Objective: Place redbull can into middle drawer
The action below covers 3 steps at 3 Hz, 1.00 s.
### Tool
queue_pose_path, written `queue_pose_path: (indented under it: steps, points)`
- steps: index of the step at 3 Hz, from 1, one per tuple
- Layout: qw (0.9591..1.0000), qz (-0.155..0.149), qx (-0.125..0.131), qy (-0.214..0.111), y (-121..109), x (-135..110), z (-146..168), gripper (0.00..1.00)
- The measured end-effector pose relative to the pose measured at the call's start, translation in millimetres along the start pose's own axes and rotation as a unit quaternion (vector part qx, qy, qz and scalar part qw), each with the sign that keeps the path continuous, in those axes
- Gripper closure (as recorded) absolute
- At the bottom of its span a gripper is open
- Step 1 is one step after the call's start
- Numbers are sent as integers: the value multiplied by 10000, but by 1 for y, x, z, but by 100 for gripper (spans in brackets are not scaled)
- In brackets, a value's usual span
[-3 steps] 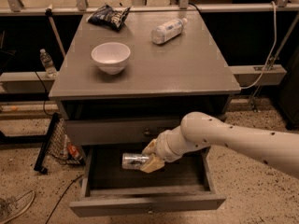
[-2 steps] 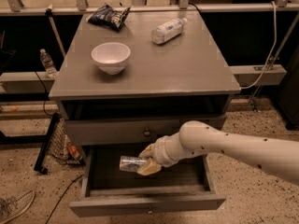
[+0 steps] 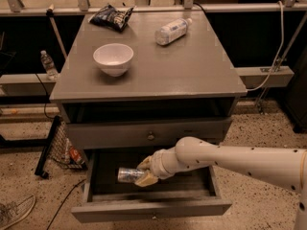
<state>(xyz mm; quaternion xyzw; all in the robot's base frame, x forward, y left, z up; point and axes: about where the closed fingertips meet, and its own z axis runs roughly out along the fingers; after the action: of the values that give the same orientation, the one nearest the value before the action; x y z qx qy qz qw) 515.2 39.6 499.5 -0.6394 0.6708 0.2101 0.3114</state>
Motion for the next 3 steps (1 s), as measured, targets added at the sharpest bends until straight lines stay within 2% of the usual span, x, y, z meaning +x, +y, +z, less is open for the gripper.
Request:
queue_pose_path:
  steps: [1,3]
  points:
    - [10000,68,-51,9,4,10,22,100]
    - [9998,75,-184,-94,8,12,57,100]
